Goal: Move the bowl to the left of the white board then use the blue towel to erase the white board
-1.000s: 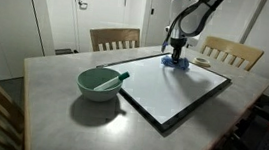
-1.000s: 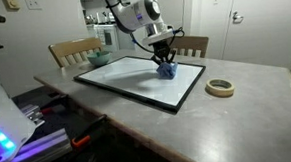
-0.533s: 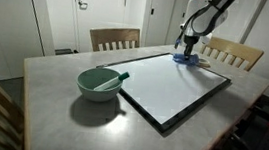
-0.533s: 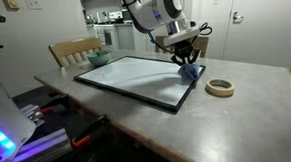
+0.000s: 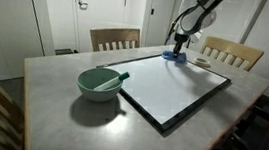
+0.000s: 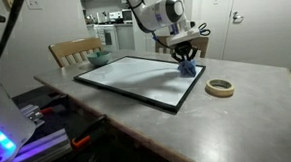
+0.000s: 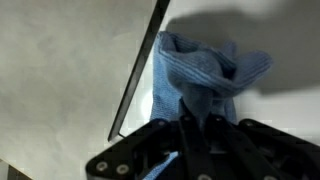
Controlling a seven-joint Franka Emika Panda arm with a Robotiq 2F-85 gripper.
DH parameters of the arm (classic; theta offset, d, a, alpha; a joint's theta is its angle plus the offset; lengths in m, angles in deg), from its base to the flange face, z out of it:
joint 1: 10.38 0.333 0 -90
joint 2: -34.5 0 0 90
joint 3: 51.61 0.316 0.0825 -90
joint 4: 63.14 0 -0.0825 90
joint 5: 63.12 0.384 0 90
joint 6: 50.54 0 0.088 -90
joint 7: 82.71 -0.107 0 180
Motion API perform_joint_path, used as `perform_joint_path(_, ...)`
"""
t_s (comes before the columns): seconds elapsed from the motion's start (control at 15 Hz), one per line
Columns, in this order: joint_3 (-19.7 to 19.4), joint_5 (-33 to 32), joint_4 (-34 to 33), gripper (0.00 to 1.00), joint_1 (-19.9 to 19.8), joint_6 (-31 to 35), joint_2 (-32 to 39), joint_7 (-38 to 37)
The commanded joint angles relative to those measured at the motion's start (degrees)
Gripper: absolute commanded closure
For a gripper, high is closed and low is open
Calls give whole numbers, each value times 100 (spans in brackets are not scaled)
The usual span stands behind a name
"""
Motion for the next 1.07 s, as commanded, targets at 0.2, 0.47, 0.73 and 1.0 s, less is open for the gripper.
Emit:
perform_joint_path(0.2, -356, 129, -532, 98, 90, -239, 391, -485)
perform_joint_path(0.47, -410, 235, -379, 98, 74, -414, 244, -836)
perform_joint_path(0.73, 92, 761, -351, 98, -279, -264, 294, -520)
perform_joint_path(1.0, 135, 944, -365, 85, -282, -305, 279, -513)
